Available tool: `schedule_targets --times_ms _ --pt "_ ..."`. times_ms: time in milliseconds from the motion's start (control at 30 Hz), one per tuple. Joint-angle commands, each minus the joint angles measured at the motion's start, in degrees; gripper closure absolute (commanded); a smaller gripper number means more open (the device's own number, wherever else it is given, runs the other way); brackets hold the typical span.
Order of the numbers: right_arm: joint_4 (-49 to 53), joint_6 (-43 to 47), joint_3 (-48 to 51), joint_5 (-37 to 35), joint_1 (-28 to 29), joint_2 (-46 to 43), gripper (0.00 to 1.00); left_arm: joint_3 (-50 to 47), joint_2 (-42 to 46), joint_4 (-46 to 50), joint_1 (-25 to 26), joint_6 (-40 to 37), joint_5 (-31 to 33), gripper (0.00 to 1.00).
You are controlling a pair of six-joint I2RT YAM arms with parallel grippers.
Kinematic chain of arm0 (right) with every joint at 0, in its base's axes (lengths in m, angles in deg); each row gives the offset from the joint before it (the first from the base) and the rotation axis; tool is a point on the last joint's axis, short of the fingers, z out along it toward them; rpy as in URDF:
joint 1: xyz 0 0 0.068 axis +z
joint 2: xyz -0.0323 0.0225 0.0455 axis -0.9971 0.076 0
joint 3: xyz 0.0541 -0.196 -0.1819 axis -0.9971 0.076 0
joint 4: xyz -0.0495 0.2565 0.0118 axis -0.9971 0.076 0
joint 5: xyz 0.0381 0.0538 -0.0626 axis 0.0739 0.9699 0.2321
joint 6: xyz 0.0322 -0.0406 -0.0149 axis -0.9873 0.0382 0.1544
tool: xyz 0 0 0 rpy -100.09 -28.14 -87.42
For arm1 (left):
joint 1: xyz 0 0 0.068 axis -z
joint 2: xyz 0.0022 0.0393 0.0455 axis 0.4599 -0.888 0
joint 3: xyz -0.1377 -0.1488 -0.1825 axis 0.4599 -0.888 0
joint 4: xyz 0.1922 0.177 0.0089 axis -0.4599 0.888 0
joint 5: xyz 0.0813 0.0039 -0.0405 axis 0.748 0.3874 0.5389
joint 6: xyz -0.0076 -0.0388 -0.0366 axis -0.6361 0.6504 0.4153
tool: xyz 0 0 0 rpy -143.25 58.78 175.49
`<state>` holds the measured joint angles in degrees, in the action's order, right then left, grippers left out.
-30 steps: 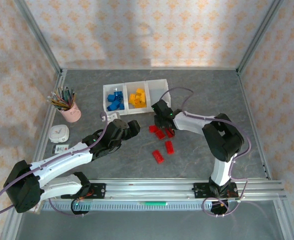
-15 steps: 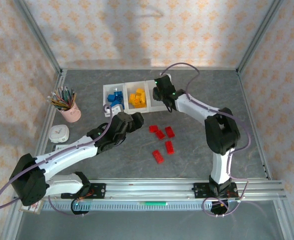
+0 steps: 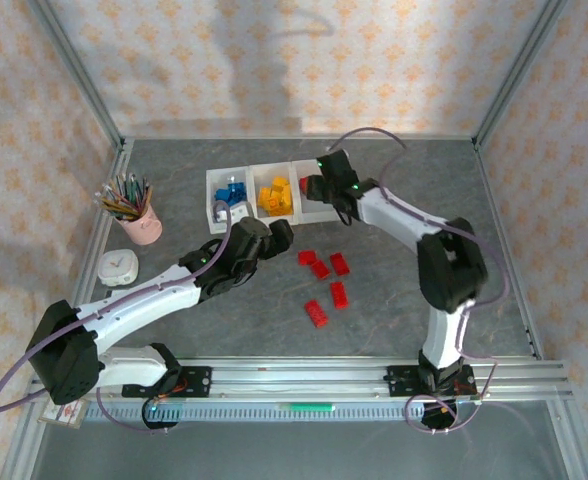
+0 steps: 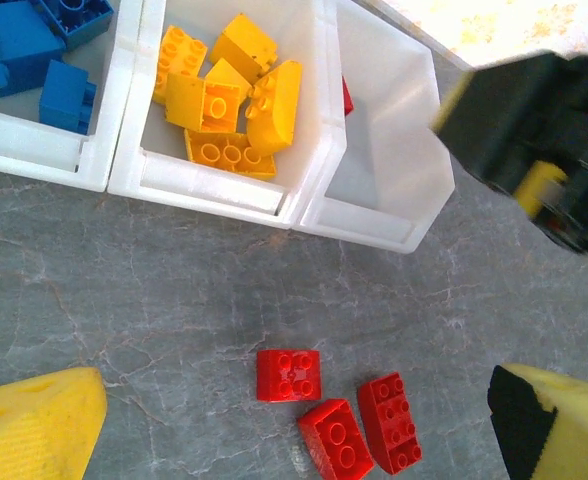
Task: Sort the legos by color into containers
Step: Pick up the lego from the center of the table.
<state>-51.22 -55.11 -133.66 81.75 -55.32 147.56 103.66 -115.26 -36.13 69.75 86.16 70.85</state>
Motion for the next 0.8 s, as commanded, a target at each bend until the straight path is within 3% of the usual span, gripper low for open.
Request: schedule_targets --times_ms 0,233,400,567,767 --pt "0.7 -3.6 8.8 1.8 -0.1 -7.9 0.35 0.5 0.1 1.4 1.0 -1.0 -1.8 0.01" --pt "2.5 -4.3 25.7 5.0 1.2 -16.5 0.3 -1.8 0.3 2.7 5.1 1.7 -1.7 0.01" --pt "2.4 -4.7 30.8 5.8 4.6 -16.8 0.31 -4.2 0.1 0.3 6.6 3.8 -2.2 0.01" --pt "0.9 -4.4 33.0 4.5 5.8 -15.0 0.38 -4.2 -1.3 0.0 7.2 4.2 -2.3 0.01" --pt "-0.1 -3.4 32.5 2.9 5.8 -11.8 0.55 -2.9 -2.5 0.7 7.2 3.8 -2.0 0.01"
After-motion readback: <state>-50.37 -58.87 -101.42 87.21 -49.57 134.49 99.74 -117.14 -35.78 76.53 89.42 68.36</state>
